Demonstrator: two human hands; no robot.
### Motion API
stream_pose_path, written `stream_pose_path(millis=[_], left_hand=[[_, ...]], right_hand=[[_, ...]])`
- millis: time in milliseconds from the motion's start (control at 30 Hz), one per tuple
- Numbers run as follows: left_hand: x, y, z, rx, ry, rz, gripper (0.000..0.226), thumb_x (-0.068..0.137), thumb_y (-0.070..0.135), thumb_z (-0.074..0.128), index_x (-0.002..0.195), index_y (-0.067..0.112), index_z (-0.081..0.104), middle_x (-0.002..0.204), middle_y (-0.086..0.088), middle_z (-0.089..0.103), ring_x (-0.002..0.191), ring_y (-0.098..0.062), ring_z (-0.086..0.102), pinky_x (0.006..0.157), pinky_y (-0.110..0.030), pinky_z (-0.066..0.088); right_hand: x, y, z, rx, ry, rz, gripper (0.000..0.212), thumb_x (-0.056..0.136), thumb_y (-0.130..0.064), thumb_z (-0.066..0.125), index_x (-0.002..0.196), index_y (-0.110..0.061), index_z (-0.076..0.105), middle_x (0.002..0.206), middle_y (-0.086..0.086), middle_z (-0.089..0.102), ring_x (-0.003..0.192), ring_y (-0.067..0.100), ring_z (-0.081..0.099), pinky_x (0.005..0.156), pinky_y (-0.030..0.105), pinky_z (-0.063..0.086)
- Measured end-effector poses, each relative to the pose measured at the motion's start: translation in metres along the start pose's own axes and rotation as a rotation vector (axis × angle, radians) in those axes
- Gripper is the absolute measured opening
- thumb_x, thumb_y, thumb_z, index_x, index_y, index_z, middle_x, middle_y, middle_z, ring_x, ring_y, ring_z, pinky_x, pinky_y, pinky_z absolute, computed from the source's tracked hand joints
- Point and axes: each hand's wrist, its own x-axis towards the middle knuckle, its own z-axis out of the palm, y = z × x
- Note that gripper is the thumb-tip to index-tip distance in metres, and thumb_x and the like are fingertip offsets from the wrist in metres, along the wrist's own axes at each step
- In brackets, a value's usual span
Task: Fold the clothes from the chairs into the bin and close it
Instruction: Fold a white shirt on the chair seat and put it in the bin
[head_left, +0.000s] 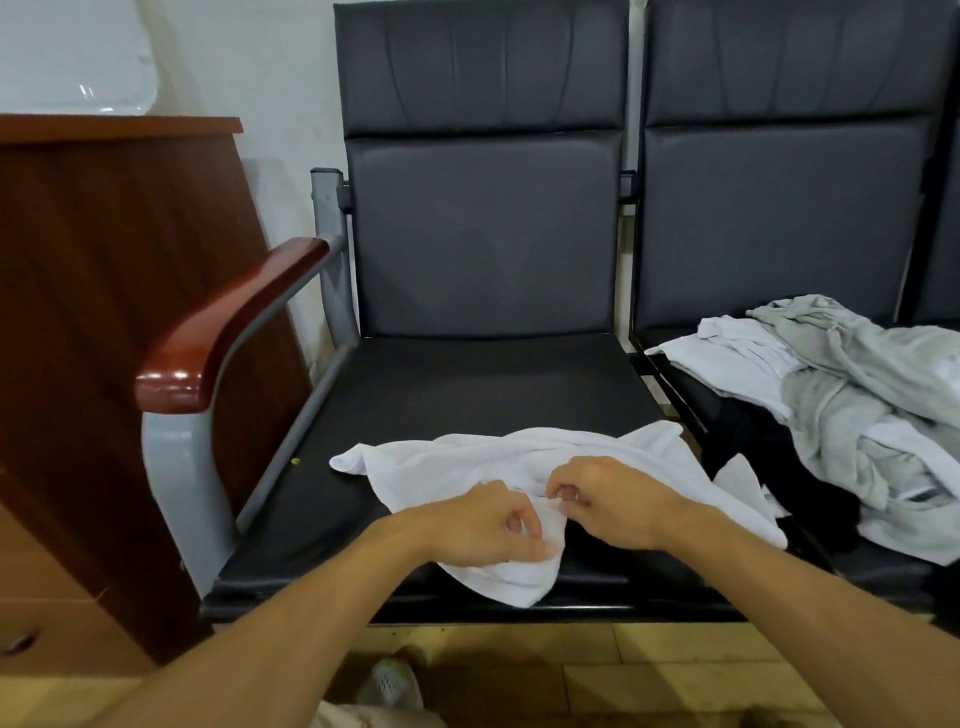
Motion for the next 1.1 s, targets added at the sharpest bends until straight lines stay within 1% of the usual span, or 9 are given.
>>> stream_pose_path(millis=[167,333,467,567,667,767,833,933,1100], left_hand=[[0.010,0.006,0.009,0.290,0.029,0.095,0.027,0.088,0.044,0.065,0.109,0.028,0.059,0.103,0.004,0.045,0.100,-0.015,0.036,0.088,-0.029,0.025],[0.018,0.002,0.007,0.164,0.059,0.129,0.008,0.091,0.030,0.062,0.086,0.029,0.055,0.094,0.009,0.051,0.093,-0.013,0.046,0.082,-0.025,0.037],[0.013,0.012,0.001,-0.134,0.189,0.016,0.015,0.094,0.021,0.049,0.080,0.016,0.053,0.077,0.008,0.054,0.074,-0.010,0.047,0.075,-0.026,0.041],[0.004,0.021,-0.012,-0.580,0.269,0.048,0.029,0.090,0.006,0.037,0.064,0.005,0.049,0.068,-0.003,0.060,0.070,-0.013,0.053,0.073,-0.028,0.048],[0.003,0.017,-0.022,-1.020,0.432,-0.076,0.019,0.085,0.006,0.042,0.067,0.008,0.046,0.072,-0.012,0.050,0.068,-0.020,0.050,0.066,-0.032,0.044],[0.000,0.014,-0.031,-1.097,0.571,-0.202,0.005,0.085,0.013,0.055,0.083,0.009,0.057,0.080,-0.010,0.053,0.077,-0.023,0.052,0.071,-0.035,0.041],[-0.004,0.014,-0.036,-1.173,0.551,-0.189,0.008,0.083,0.014,0.058,0.076,0.011,0.055,0.076,-0.008,0.051,0.074,-0.022,0.052,0.068,-0.034,0.042],[-0.006,0.016,-0.035,-1.142,0.489,-0.173,0.017,0.082,0.016,0.061,0.068,0.013,0.052,0.073,-0.007,0.050,0.074,-0.023,0.051,0.068,-0.036,0.042],[-0.009,0.011,-0.025,-0.739,0.458,-0.147,0.027,0.092,0.034,0.060,0.080,0.012,0.071,0.097,-0.002,0.067,0.096,-0.018,0.060,0.082,-0.030,0.046]], right_hand=[[-0.010,0.027,-0.018,-0.038,0.192,0.219,0.035,0.089,-0.027,0.063,0.123,-0.023,0.056,0.106,-0.008,0.043,0.109,0.014,0.050,0.092,0.026,0.041],[-0.019,0.041,-0.005,-0.087,0.084,0.296,0.049,0.084,-0.044,0.067,0.127,-0.025,0.051,0.121,-0.003,0.049,0.117,0.018,0.047,0.099,0.031,0.038],[-0.016,0.039,0.004,-0.144,0.177,0.284,0.036,0.090,-0.044,0.059,0.121,-0.026,0.053,0.119,-0.004,0.051,0.115,0.019,0.048,0.097,0.036,0.037],[-0.011,0.041,-0.001,-0.177,0.172,0.286,0.027,0.093,-0.038,0.055,0.117,-0.025,0.057,0.118,-0.002,0.054,0.113,0.021,0.051,0.095,0.035,0.038],[-0.006,0.043,-0.008,-0.082,0.247,0.290,0.017,0.090,-0.030,0.059,0.104,-0.023,0.067,0.106,0.000,0.059,0.107,0.023,0.057,0.087,0.032,0.042],[-0.004,0.038,-0.013,-0.010,0.292,0.311,0.025,0.091,-0.030,0.061,0.115,-0.024,0.067,0.114,0.002,0.061,0.110,0.022,0.056,0.090,0.031,0.043],[-0.003,0.029,-0.011,0.008,0.263,0.293,0.038,0.091,-0.035,0.061,0.127,-0.025,0.059,0.120,0.002,0.057,0.113,0.021,0.054,0.093,0.031,0.038],[0.004,0.014,-0.004,-0.005,0.215,0.283,0.047,0.090,-0.044,0.059,0.133,-0.028,0.052,0.123,-0.001,0.054,0.118,0.020,0.049,0.101,0.037,0.030],[0.018,0.000,-0.005,0.056,0.282,0.405,0.013,0.094,-0.030,0.056,0.102,-0.024,0.065,0.107,-0.004,0.060,0.106,0.018,0.056,0.094,0.034,0.029]])
